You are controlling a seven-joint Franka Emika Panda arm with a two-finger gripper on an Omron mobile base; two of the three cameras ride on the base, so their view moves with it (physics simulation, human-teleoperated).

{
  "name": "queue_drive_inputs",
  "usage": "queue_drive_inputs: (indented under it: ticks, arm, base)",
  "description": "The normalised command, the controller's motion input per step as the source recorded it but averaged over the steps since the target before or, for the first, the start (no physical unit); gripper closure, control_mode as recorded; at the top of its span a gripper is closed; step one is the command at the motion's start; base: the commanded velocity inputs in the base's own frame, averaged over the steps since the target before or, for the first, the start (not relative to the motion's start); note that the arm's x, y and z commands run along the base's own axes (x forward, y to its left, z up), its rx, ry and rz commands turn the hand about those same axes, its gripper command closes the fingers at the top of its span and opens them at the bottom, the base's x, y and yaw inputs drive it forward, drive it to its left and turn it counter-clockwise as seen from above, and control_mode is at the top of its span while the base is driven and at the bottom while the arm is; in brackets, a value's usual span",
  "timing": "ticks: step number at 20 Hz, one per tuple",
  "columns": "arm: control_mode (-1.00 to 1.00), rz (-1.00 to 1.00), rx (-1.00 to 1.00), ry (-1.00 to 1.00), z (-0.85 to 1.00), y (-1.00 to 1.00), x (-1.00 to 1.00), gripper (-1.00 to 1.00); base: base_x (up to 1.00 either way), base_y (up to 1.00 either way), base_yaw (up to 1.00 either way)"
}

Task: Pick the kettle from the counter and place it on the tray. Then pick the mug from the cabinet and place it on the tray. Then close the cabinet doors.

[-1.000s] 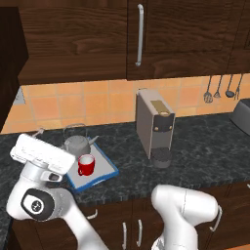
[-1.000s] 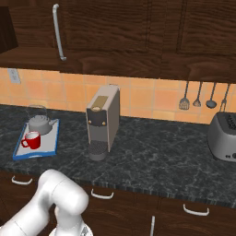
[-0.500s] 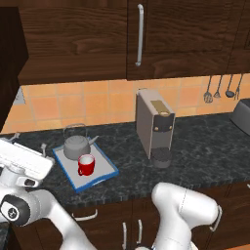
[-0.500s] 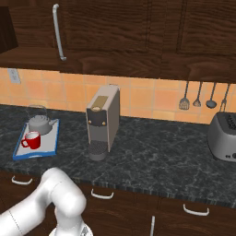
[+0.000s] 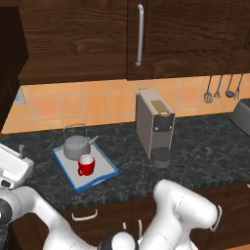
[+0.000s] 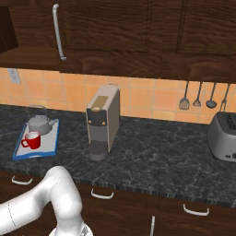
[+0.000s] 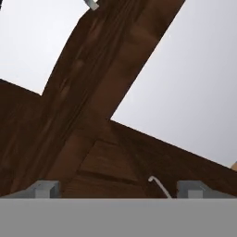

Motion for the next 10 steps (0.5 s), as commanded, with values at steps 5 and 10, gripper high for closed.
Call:
queue_drive_inputs:
  ticks: [5,10]
  arm:
    - [-1.00,-0.21,0.00,0.01,0.44,0.02,-0.08,-1.00]
    - [-1.00,-0.14,0.01,-0.01,0.07,-0.07,-0.13,-1.00]
  base:
    - [0.00,0.00,0.00]
    - [0.00,0.00,0.00]
